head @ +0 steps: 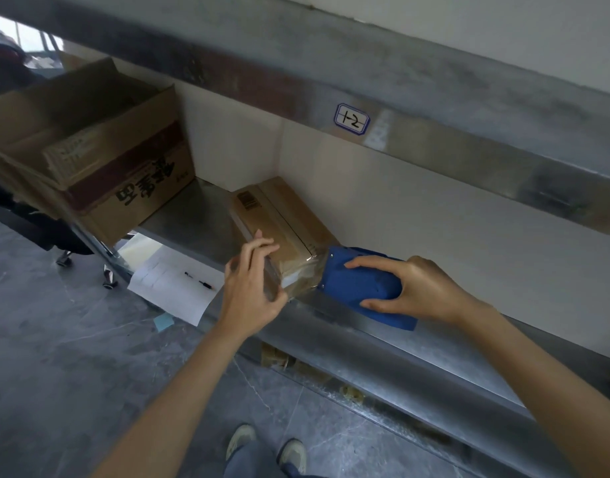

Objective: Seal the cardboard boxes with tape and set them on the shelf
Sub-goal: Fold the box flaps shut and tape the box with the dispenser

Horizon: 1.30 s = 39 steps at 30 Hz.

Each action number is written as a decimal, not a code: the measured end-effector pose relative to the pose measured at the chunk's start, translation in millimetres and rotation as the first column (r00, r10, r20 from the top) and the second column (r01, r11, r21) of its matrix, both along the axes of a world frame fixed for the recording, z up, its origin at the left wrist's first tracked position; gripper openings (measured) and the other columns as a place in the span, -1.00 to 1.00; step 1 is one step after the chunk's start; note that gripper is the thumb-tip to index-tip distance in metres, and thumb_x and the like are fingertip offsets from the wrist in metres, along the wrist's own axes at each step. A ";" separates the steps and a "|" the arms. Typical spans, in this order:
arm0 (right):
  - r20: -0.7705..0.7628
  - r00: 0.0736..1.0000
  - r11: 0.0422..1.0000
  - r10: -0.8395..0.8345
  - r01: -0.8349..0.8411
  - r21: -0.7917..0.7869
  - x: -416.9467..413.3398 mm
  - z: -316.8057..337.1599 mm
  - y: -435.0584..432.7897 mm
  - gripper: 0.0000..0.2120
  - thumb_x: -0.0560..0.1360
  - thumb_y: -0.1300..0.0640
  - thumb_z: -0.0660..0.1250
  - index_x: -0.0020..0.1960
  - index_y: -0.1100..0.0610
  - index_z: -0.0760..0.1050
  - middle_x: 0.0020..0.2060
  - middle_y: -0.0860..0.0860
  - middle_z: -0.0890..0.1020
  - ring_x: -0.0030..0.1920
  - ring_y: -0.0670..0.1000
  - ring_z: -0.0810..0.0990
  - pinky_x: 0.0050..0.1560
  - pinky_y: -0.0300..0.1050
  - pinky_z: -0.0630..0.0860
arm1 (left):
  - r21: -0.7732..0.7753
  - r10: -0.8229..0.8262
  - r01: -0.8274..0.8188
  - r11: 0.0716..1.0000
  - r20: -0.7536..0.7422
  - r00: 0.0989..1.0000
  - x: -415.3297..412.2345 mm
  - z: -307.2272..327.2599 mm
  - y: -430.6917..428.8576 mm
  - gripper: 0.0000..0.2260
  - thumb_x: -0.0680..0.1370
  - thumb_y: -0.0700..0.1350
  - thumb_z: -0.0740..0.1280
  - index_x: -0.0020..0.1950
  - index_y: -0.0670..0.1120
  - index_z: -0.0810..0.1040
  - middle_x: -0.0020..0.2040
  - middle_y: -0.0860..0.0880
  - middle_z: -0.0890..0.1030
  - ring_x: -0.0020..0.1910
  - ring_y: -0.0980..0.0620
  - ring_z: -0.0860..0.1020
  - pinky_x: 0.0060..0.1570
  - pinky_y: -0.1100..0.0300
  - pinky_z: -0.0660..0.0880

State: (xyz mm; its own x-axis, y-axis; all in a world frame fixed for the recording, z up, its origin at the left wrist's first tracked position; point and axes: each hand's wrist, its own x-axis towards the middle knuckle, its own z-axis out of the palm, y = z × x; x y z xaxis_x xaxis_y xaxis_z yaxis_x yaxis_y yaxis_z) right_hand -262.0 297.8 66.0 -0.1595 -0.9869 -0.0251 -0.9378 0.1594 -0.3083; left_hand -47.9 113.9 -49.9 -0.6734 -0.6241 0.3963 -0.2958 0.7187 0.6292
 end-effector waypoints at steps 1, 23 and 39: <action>-0.011 1.000 1.000 0.009 -0.009 0.002 0.6 3.2 0.0 -0.45 0.43 -0.13 0.47 0.37 -0.32 0.39 -0.37 -0.50 0.44 -0.35 -0.22 0.48 -0.34 -0.39 0.25 | 0.009 -0.012 0.012 1.000 0.005 1.000 -0.3 0.0 1.1 -0.41 0.38 0.01 0.39 0.37 -0.09 0.36 0.41 0.01 0.32 0.57 0.05 0.14 0.37 -0.22 0.33; -0.100 0.966 0.967 0.239 -0.246 -0.061 11.4 2.0 -41.1 -0.50 0.49 -0.29 0.25 0.40 -0.41 0.21 -0.53 0.02 0.36 -0.51 0.03 0.31 -0.41 -0.23 0.35 | 0.257 -0.110 0.141 0.956 -0.130 0.985 29.4 6.7 -54.0 -0.50 0.38 -0.13 0.57 0.21 -0.02 0.41 0.51 0.13 0.36 0.58 0.17 0.11 0.43 -0.24 0.33; -0.009 0.996 0.996 0.087 -0.086 0.028 -37.9 10.3 -10.4 -0.45 0.45 -0.15 0.42 0.27 -0.59 0.25 -0.27 -0.52 0.49 -0.21 -0.33 0.53 -0.20 -0.48 0.36 | 0.274 -0.121 0.152 0.950 -0.127 0.984 28.4 2.4 -56.9 -0.45 0.38 -0.11 0.57 0.28 -0.07 0.40 0.51 0.14 0.36 0.59 0.12 0.12 0.35 -0.27 0.41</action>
State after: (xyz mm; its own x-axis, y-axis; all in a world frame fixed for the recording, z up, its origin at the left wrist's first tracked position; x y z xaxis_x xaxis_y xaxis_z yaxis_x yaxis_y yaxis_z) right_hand -299.9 287.4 76.3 -0.0738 -0.9959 -0.0517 -0.9514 0.0859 -0.2956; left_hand -19.5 57.1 -47.5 -0.7233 -0.6255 0.2925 -0.1265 0.5364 0.8344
